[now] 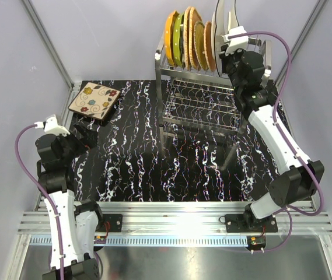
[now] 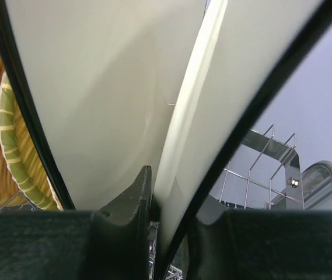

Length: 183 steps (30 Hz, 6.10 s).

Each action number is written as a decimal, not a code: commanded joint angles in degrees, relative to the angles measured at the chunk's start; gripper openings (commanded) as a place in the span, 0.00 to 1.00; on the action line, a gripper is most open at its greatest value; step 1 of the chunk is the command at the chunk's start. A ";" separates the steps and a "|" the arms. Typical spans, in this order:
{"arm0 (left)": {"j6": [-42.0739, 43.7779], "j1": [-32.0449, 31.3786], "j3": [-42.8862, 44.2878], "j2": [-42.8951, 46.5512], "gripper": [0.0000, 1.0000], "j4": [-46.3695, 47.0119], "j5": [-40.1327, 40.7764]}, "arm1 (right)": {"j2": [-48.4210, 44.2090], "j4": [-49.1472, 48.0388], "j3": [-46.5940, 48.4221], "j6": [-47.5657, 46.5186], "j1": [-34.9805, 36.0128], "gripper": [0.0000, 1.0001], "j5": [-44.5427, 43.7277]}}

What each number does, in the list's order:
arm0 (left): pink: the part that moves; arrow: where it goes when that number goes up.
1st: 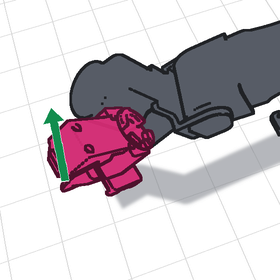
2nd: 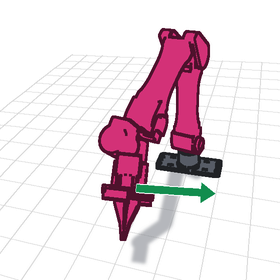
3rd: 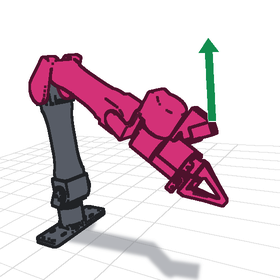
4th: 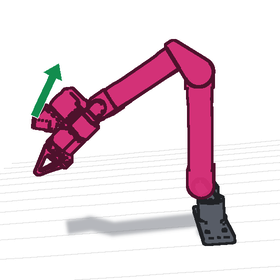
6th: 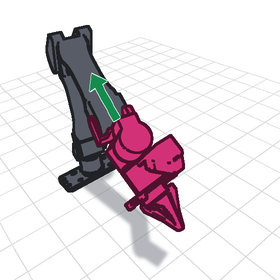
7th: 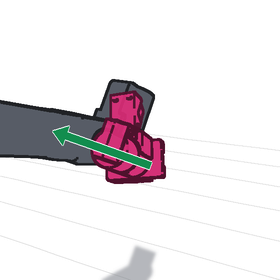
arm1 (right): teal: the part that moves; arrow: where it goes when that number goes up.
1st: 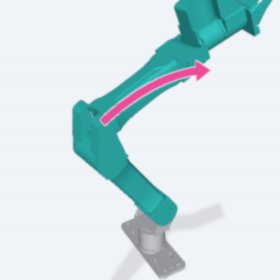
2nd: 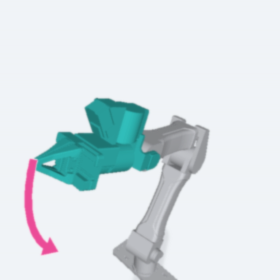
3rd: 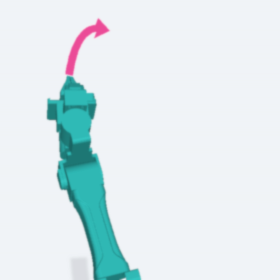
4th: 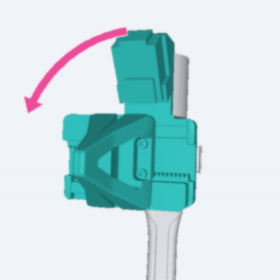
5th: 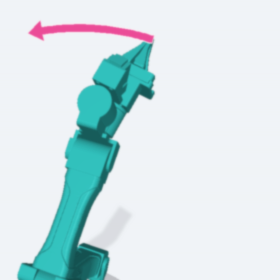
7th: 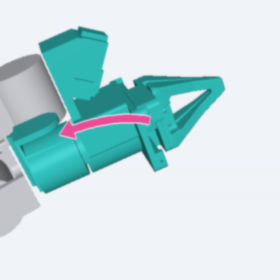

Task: Unload the plates from the dish rack
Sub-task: Grab a plate with the right arm, then pass the plate from the right arm to the left

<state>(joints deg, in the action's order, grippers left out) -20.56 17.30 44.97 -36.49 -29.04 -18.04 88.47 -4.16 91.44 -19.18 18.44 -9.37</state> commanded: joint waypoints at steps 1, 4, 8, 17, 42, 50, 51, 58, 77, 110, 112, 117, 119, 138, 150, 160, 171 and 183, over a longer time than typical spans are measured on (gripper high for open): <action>-0.01 0.01 2.58 -0.16 0.99 1.44 -1.91 | -3.39 -9.29 8.13 -0.42 0.20 0.00 5.32; 0.16 0.01 2.67 -0.16 0.99 1.26 -1.65 | -2.77 -8.85 10.68 0.28 0.20 0.00 5.06; 0.43 0.01 2.84 -0.16 0.99 1.00 -1.47 | -2.16 -8.14 13.15 0.98 0.20 0.00 5.23; -0.10 0.01 3.28 -0.51 0.99 1.44 -2.26 | -2.16 -8.23 16.23 0.20 0.20 0.00 5.50; -3.70 0.10 5.92 -2.00 0.99 2.67 -6.30 | -4.18 -10.43 18.16 -4.46 -0.51 0.00 4.71; -4.84 0.01 6.01 -2.09 0.99 3.20 -7.44 | -5.58 -10.78 17.37 -5.16 -1.91 0.00 4.79; -5.45 0.01 6.01 -2.27 0.99 3.20 -7.88 | -5.76 -10.86 17.20 -5.34 -2.00 0.00 4.88; -11.34 0.10 6.27 -4.55 0.99 3.64 -12.01 | -8.21 -11.48 15.44 -6.57 -2.27 0.00 6.11; -28.48 0.19 4.34 -8.07 0.99 17.25 -28.27 | -31.59 -4.90 -6.34 -29.49 -2.35 0.00 24.55; -60.29 -34.95 -4.28 -7.54 0.99 38.45 -8.60 | -53.48 29.73 -30.08 -61.32 -2.18 0.00 60.96; -61.44 -36.28 -4.19 -7.72 0.99 36.78 -6.22 | -53.57 30.79 -31.49 -62.72 -2.18 0.00 61.48; -63.20 -41.46 -1.65 -10.70 0.99 27.32 -2.36 | -53.66 31.93 -33.95 -65.54 -2.18 0.00 62.36; -62.68 -44.00 0.81 -12.02 0.99 23.34 -1.21 | -53.57 32.20 -35.36 -66.77 -2.09 0.00 62.45; -67.68 -60.10 9.52 -26.61 0.99 16.82 4.68 | -48.92 26.06 -43.62 -70.65 4.67 0.00 53.60; -73.57 -64.58 10.14 -31.27 0.93 17.52 5.83 | -43.82 16.21 -46.35 -65.55 17.24 0.00 36.45; -74.98 -64.76 7.50 -31.28 0.55 23.32 6.44 | -41.97 13.22 -47.67 -63.18 24.10 0.00 29.23; -70.33 -64.67 1.97 -29.78 0.02 33.77 7.67 | -43.55 13.66 -48.72 -59.84 27.09 0.00 28.17; -55.84 -60.72 -7.97 -26.18 0.00 56.55 3.54 | -46.89 13.22 -51.18 -50.44 28.23 0.26 28.00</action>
<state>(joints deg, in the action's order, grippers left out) -94.06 -45.47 37.10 -65.60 13.91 -13.37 44.58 15.00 38.79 -76.73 45.10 12.29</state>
